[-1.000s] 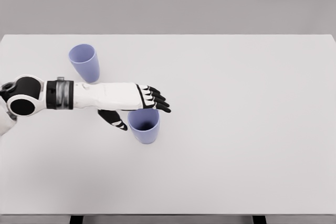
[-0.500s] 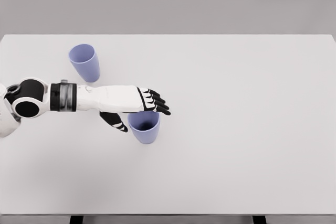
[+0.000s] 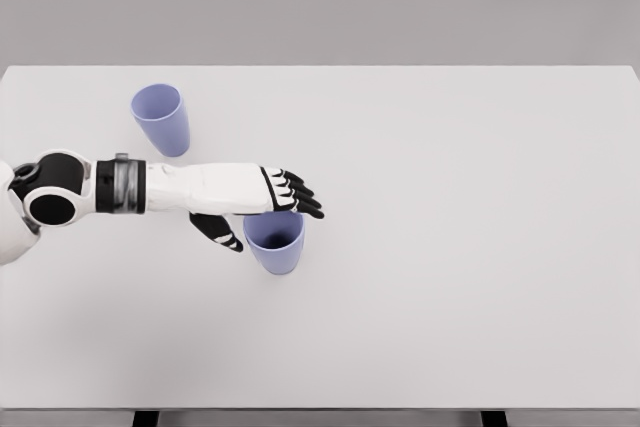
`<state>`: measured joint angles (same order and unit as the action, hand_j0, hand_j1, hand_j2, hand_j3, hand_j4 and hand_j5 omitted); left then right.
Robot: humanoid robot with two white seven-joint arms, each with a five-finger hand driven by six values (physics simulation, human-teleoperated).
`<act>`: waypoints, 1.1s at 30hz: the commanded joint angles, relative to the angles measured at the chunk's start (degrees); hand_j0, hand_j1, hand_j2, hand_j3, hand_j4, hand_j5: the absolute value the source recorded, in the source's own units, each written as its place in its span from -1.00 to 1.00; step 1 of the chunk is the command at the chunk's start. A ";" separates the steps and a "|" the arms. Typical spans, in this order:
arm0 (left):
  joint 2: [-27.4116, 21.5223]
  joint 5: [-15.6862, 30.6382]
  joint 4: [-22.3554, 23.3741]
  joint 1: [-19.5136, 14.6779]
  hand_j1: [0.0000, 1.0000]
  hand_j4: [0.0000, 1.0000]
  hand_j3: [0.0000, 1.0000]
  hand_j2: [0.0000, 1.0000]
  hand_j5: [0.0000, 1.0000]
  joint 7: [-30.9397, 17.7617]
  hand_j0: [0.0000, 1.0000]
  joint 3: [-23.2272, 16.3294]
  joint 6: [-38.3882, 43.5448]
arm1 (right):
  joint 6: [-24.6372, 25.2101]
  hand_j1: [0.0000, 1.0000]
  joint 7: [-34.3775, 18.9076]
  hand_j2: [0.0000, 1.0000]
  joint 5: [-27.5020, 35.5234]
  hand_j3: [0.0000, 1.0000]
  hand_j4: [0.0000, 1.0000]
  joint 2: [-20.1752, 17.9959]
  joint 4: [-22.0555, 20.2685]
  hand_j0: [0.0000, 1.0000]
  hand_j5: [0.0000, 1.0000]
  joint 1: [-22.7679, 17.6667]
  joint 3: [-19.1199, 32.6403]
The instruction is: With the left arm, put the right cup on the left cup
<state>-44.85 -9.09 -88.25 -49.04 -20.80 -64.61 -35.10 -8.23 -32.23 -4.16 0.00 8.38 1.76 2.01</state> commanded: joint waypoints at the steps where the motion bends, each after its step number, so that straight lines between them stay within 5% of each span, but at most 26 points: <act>1: -0.15 0.74 -0.34 0.00 1.00 1.00 1.00 1.00 1.00 0.06 1.00 0.28 0.10 | -0.03 1.00 -0.02 1.00 -0.06 1.00 1.00 0.00 -0.03 1.00 1.00 0.00 0.01; 21: 0.03 0.13 -0.87 1.14 1.00 1.00 1.00 1.00 1.00 0.06 1.00 0.10 0.10 | -0.03 1.00 -0.02 1.00 -0.06 1.00 1.00 0.00 -0.03 1.00 1.00 0.00 0.01; 24: 0.21 -0.58 -0.78 1.14 0.84 0.84 0.84 0.84 0.84 0.06 0.84 -0.16 0.10 | -0.03 1.00 -0.02 1.00 -0.06 1.00 1.00 0.00 0.06 1.00 1.00 0.00 0.01; 28: 0.21 -0.49 -0.08 1.14 0.30 0.30 0.30 0.30 0.30 0.15 0.30 -0.43 0.10 | -0.03 1.00 -0.02 1.00 -0.06 1.00 1.00 0.00 -0.03 1.00 1.00 0.00 0.01; 33: 0.21 -0.49 -0.08 1.23 0.28 0.28 0.28 0.28 0.28 0.24 0.28 -0.60 0.10 | -0.03 1.00 -0.02 1.00 -0.06 1.00 1.00 0.00 -0.03 1.00 1.00 0.00 0.01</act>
<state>-44.68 -8.28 -88.46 -47.02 -20.46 -64.81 -34.75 -8.23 -32.23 -4.15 0.00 8.36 1.76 2.01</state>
